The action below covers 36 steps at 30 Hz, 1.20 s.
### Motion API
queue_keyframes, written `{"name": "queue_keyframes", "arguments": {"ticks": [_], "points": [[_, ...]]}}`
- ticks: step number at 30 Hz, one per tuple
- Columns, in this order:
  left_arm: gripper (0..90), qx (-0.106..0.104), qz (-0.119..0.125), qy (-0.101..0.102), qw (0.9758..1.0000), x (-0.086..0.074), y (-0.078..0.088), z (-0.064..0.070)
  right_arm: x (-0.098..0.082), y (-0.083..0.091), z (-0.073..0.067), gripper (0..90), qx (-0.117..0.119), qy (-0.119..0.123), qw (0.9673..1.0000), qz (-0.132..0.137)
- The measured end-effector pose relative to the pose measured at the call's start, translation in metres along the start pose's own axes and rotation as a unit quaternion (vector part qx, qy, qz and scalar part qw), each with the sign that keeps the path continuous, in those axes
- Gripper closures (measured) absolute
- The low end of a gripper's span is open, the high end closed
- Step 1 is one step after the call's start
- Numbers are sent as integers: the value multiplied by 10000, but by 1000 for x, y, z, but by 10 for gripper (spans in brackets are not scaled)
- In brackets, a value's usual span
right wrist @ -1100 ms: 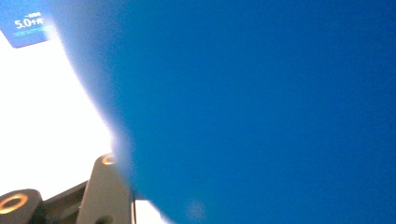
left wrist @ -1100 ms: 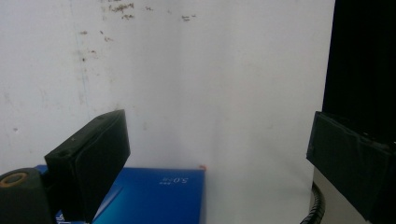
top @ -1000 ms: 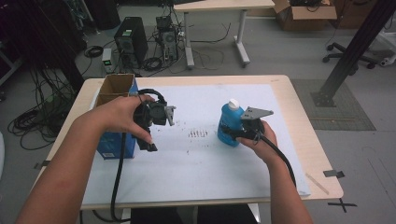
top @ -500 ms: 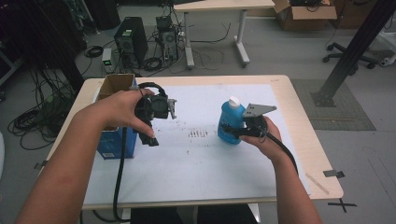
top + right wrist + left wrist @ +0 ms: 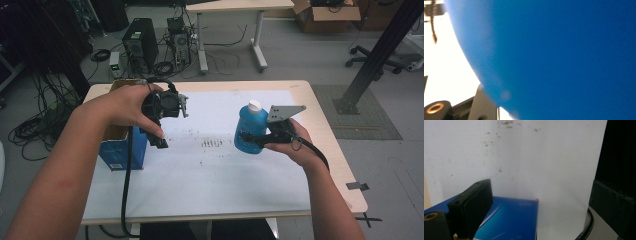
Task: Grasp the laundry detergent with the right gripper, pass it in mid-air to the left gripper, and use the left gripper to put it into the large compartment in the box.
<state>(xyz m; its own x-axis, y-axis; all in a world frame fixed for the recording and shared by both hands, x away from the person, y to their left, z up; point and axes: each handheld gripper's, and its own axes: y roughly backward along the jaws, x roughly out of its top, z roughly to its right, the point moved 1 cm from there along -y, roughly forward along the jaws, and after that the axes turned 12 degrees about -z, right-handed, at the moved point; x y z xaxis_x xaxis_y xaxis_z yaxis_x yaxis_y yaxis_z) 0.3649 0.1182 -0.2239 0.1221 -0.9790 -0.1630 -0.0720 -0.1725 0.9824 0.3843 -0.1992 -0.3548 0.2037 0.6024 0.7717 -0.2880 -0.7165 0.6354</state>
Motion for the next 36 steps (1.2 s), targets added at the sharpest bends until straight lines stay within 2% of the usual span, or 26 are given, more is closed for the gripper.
{"name": "queue_keyframes", "arguments": {"ticks": [6, 11, 17, 30, 36], "points": [[54, 41, -34, 51, 10000, -3, 8, -1, 3, -2, -11, 463, 368, 221, 9990, -135], [48, 89, -26, 48, 9999, -1, 14, -1, 6, -9, -17, 462, 536, 460, 9972, -246], [51, 58, -11, -83, 9999, 7, 17, 1, 13, -19, -22, 462, 816, 670, 9942, -212], [50, 8, 13, -233, 9997, 19, 19, 3, 26, -46, -30, 458, 1175, 902, 9889, -98], [50, -24, 0, -282, 9996, 25, 17, 3, 32, -60, -36, 457, 1235, 936, 9878, -123]]}}
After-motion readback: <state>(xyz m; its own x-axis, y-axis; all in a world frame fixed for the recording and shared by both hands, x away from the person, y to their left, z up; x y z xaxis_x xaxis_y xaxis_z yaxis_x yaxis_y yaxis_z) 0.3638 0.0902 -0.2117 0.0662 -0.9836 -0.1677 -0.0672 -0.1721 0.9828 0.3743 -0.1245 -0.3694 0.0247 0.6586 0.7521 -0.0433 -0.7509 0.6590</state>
